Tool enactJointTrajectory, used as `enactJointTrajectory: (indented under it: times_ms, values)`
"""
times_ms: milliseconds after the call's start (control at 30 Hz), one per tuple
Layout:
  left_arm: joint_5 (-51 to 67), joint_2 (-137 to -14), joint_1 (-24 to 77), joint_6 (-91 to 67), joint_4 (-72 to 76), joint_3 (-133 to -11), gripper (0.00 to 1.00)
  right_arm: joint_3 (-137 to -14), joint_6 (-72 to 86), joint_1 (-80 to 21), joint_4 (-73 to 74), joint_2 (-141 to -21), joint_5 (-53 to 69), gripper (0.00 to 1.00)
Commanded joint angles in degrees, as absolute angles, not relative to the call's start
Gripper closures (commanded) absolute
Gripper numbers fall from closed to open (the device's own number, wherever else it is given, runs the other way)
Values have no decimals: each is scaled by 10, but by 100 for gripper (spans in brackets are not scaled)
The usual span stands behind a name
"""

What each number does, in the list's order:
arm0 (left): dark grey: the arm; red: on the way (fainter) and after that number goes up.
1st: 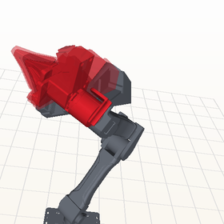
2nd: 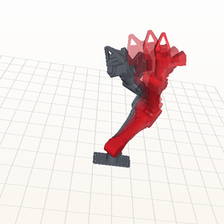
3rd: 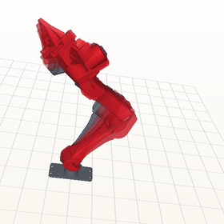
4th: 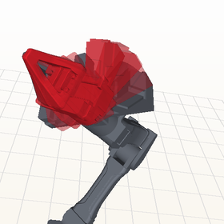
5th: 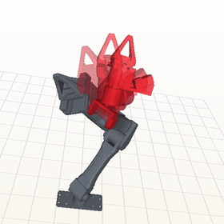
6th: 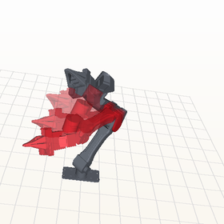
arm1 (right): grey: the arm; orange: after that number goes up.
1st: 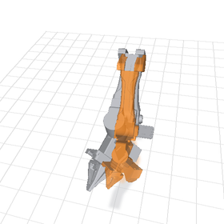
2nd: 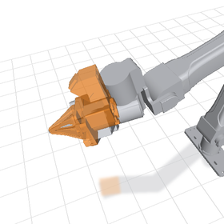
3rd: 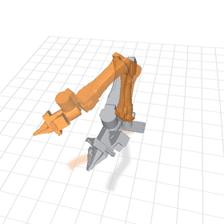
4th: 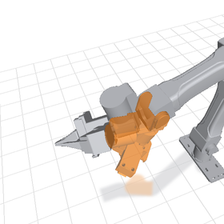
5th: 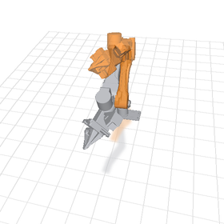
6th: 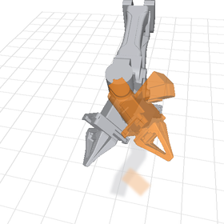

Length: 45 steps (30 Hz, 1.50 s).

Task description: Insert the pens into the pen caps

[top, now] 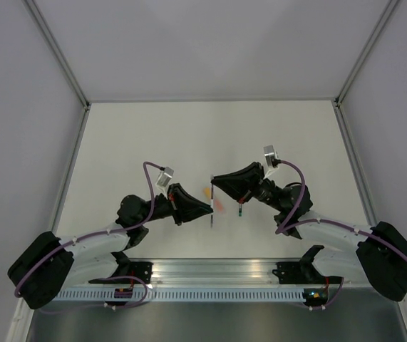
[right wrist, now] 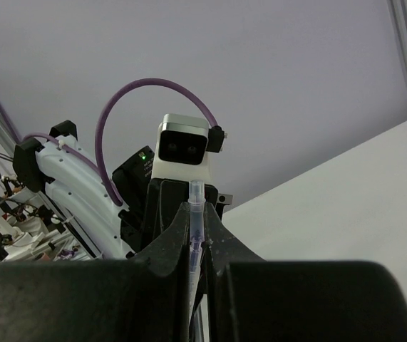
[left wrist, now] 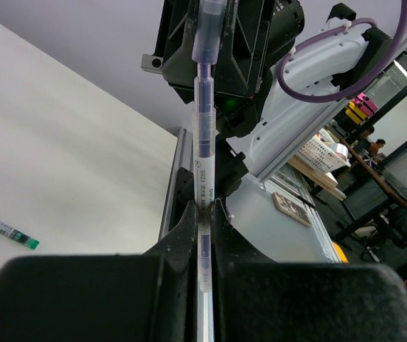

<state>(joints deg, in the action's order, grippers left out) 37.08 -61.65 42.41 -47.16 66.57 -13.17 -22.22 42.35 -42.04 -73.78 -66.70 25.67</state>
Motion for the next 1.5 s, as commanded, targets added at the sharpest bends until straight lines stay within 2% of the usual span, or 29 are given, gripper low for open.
enactJointTrajectory:
  times_ms: [0,600,867,1033,1133,1167,1233,1267,1467]
  values:
    - [357,-595,425,-475,697,-124,98,-233,418,-428,-813,-657,267,100]
    - [312,-545,425,-468,672,-120,98,-248,403,-460,-815,-692,276,99]
    - [299,-509,426,-450,632,-120,98,-250,403,-465,-823,-700,285,84]
    - [287,-482,425,-437,605,-120,98,-258,387,-466,-795,-697,303,82]
    - [284,-465,425,-431,585,-121,98,-264,385,-465,-783,-699,315,75]
    - [284,-462,426,-426,578,-122,98,-266,386,-465,-784,-699,319,69]
    - [282,-454,425,-424,570,-122,98,-268,388,-465,-784,-700,330,65]
    - [283,-453,426,-422,569,-122,98,-271,391,-466,-782,-700,332,60]
    - [285,-449,426,-418,562,-123,98,-284,394,-468,-767,-714,344,56]
